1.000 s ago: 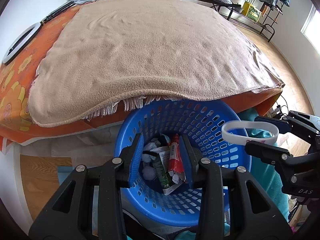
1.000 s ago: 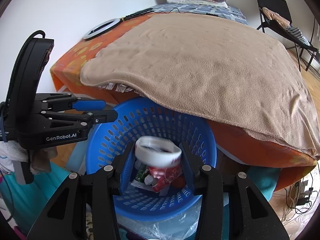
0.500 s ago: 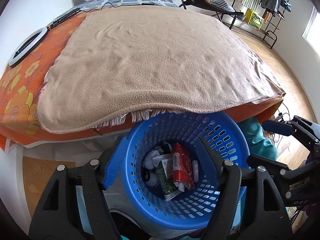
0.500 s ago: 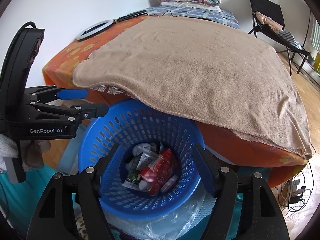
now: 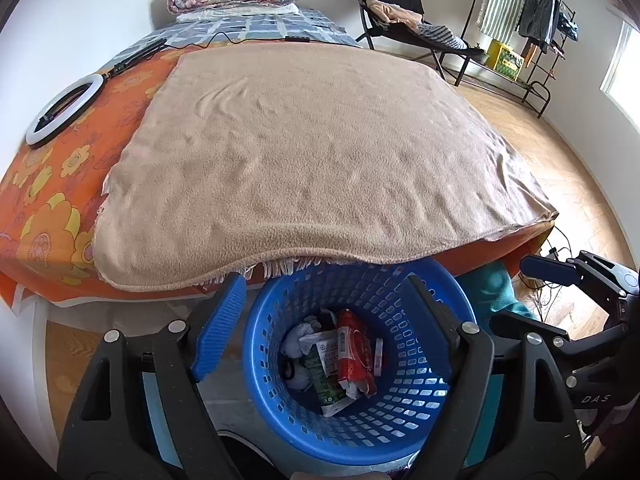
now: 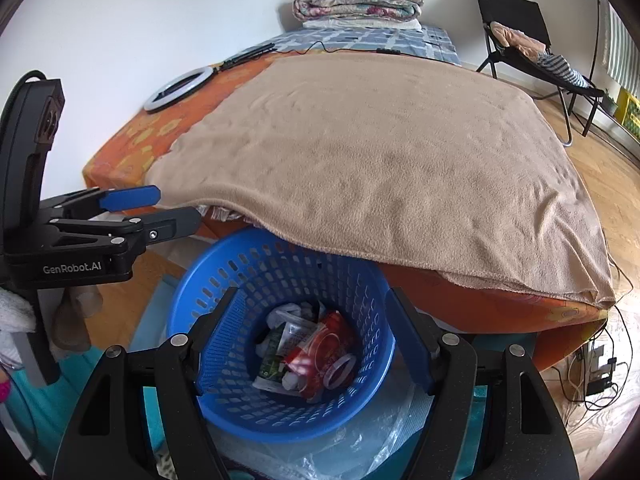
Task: Collect trash
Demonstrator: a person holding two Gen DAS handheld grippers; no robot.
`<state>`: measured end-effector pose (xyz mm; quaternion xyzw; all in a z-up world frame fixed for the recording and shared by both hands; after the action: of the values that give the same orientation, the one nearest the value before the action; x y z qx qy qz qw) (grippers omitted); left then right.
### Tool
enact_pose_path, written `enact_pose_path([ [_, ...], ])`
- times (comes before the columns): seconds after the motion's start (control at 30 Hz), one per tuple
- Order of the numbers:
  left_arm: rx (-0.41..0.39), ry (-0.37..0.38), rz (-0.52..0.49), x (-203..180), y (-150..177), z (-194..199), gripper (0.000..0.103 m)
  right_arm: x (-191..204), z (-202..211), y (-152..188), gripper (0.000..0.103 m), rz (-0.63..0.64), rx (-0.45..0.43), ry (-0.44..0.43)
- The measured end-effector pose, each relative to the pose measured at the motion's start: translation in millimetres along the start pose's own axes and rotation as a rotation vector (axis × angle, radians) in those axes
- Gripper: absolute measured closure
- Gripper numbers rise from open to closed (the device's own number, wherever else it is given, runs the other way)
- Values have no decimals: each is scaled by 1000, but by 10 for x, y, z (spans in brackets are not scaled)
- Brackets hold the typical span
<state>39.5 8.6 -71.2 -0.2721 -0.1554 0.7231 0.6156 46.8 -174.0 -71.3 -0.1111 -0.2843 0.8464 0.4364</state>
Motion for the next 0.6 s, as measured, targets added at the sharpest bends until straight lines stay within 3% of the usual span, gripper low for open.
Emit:
enact_pose_path([
  [0.2, -51, 29, 16, -82, -93, 207, 17, -80, 163, -87, 23, -60, -70, -21],
  [0.5, -144, 74, 32, -220, -229, 511, 17, -257, 348, -190, 23, -166, -138, -58],
  [0.6, -178, 79, 26, -288, -298, 597, 10, -305, 433, -222, 23, -174, -171, -40],
])
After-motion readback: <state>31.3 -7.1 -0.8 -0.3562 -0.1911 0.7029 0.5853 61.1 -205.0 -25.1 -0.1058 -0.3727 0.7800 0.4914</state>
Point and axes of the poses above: each gripper's, at about its wrist camera, not at the fingertips, and z roughly against the way its jaws point, x to its left, y to its underside, the point moved 1 cm from there along -z, roughly the way its jaws point, and after that the axes turned 6 degrees about z, right-handed, at the moved point
